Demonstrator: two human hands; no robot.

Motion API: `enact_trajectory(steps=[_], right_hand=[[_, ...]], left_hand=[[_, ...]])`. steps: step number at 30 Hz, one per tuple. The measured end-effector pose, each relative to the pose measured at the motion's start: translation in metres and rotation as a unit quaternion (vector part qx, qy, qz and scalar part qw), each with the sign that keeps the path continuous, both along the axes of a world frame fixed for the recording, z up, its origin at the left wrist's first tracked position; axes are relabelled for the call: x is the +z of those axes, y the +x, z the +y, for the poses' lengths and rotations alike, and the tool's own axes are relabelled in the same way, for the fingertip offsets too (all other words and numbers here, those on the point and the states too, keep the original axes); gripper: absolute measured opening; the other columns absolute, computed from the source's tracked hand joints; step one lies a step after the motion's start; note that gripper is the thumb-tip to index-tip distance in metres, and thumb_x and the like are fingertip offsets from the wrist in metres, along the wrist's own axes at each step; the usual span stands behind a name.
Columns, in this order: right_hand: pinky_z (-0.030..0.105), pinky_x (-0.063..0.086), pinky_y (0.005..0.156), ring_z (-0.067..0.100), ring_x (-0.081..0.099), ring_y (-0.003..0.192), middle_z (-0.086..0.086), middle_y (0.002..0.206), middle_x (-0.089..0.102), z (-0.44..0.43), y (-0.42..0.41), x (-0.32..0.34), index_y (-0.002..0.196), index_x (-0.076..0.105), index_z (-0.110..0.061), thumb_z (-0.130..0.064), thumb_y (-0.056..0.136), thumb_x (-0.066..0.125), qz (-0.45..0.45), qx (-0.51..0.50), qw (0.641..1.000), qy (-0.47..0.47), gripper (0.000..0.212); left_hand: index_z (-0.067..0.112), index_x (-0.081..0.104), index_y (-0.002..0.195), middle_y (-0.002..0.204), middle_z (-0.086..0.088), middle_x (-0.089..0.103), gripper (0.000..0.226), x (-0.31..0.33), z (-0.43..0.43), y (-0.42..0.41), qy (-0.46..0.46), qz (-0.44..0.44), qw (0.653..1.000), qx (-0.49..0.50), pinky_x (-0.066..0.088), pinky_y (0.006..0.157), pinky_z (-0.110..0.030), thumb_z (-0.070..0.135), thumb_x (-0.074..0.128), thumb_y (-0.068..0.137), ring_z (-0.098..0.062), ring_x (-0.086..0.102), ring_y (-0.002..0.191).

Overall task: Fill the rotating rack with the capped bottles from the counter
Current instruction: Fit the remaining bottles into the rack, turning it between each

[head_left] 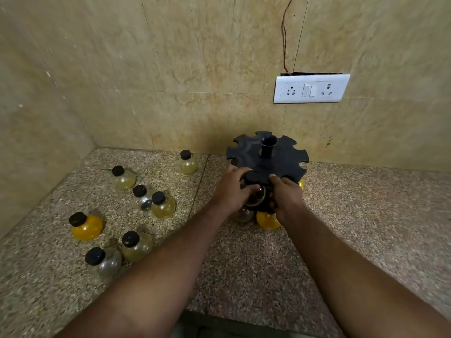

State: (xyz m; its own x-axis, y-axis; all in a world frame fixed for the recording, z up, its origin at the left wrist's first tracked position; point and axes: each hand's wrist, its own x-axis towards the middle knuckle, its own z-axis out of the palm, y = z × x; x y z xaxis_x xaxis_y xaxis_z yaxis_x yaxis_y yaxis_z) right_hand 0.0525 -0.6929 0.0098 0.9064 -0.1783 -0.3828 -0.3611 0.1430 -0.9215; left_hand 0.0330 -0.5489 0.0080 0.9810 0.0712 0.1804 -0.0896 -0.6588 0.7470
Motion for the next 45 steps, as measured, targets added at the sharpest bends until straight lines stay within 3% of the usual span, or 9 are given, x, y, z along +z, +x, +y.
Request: enact_trajectory(steps=[8, 14, 20, 23, 27, 29, 36, 41, 45], right_hand=[[0.032, 0.045, 0.057, 0.022, 0.057, 0.070, 0.010, 0.080, 0.062, 0.000, 0.003, -0.008, 0.082, 0.062, -0.008, -0.025, 0.100, 0.060, -0.003, 0.024, 1.000, -0.008, 0.026], [0.031, 0.039, 0.053, 0.018, 0.048, 0.059, 0.006, 0.071, 0.053, 0.012, -0.004, -0.008, 0.080, 0.059, -0.010, -0.026, 0.104, 0.053, -0.012, 0.061, 0.997, -0.050, 0.030], [0.030, 0.045, 0.060, 0.015, 0.057, 0.066, 0.003, 0.081, 0.069, 0.037, -0.027, -0.022, 0.094, 0.074, -0.012, -0.029, 0.103, 0.053, -0.043, 0.123, 0.988, -0.088, 0.028], [0.033, 0.046, 0.063, 0.018, 0.059, 0.070, 0.002, 0.078, 0.068, 0.053, -0.037, -0.040, 0.090, 0.074, -0.017, -0.032, 0.101, 0.053, -0.058, 0.167, 0.976, -0.127, 0.028], [0.041, 0.055, 0.074, 0.024, 0.065, 0.083, 0.002, 0.090, 0.071, 0.083, -0.055, -0.068, 0.088, 0.067, -0.025, -0.036, 0.097, 0.052, -0.067, 0.250, 0.939, -0.225, 0.020], [0.044, 0.057, 0.084, 0.026, 0.066, 0.093, 0.004, 0.103, 0.071, 0.098, -0.066, -0.080, 0.104, 0.068, -0.027, -0.041, 0.093, 0.054, -0.063, 0.283, 0.920, -0.262, 0.023], [0.039, 0.052, 0.090, 0.029, 0.062, 0.109, 0.009, 0.124, 0.063, 0.151, -0.105, -0.117, 0.132, 0.052, -0.028, -0.045, 0.091, 0.057, -0.066, 0.404, 0.828, -0.382, 0.045], [0.060, 0.027, 0.115, 0.041, 0.025, 0.147, 0.015, 0.164, 0.021, 0.181, -0.125, -0.132, 0.157, 0.018, -0.028, -0.058, 0.087, 0.057, -0.046, 0.488, 0.731, -0.474, 0.086], [0.071, 0.003, 0.115, 0.045, -0.013, 0.151, 0.013, 0.167, -0.018, 0.198, -0.136, -0.142, 0.159, -0.011, -0.034, -0.083, 0.078, 0.052, -0.017, 0.553, 0.652, -0.518, 0.113]], left_hand=[[0.014, 0.059, 0.128, 0.113, 0.001, 0.041, 0.045, -0.008, -0.011, 0.007, 0.011, -0.006, 0.999, 0.034, 0.046, 0.090, -0.028, 0.030, 0.073, 0.089, -0.019, 0.052, 0.106], [0.014, 0.053, 0.139, 0.134, -0.010, 0.050, 0.051, -0.019, -0.005, 0.002, -0.037, -0.010, 0.993, 0.116, 0.042, 0.091, -0.026, 0.030, 0.068, 0.093, -0.023, 0.054, 0.120], [0.015, 0.058, 0.134, 0.129, -0.011, 0.060, 0.042, -0.033, 0.020, -0.014, -0.100, 0.002, 0.975, 0.201, 0.053, 0.093, -0.045, 0.030, 0.063, 0.095, -0.026, 0.060, 0.114], [0.015, 0.059, 0.133, 0.127, -0.006, 0.064, 0.043, -0.051, 0.033, -0.038, -0.146, 0.036, 0.961, 0.230, 0.054, 0.089, -0.038, 0.032, 0.064, 0.094, -0.021, 0.062, 0.109], [0.011, 0.059, 0.134, 0.118, 0.000, 0.063, 0.040, -0.078, 0.053, -0.082, -0.211, 0.087, 0.927, 0.299, 0.040, 0.078, -0.017, 0.026, 0.061, 0.097, -0.010, 0.055, 0.101], [0.013, 0.062, 0.125, 0.109, 0.003, 0.061, 0.030, -0.096, 0.066, -0.104, -0.222, 0.112, 0.908, 0.337, 0.037, 0.065, -0.009, 0.023, 0.059, 0.097, -0.011, 0.055, 0.095], [0.008, 0.063, 0.119, 0.102, -0.003, 0.063, 0.028, -0.125, 0.104, -0.166, -0.290, 0.109, 0.819, 0.484, 0.037, 0.065, -0.024, 0.020, 0.059, 0.095, -0.016, 0.054, 0.087], [0.016, 0.048, 0.133, 0.123, -0.005, 0.061, 0.053, -0.131, 0.127, -0.187, -0.270, 0.090, 0.811, 0.511, 0.042, 0.082, -0.028, 0.033, 0.071, 0.089, -0.023, 0.061, 0.108], [0.015, 0.040, 0.145, 0.139, -0.009, 0.055, 0.071, -0.129, 0.147, -0.190, -0.163, 0.050, 0.840, 0.516, 0.048, 0.090, -0.033, 0.039, 0.073, 0.087, -0.027, 0.058, 0.121]])
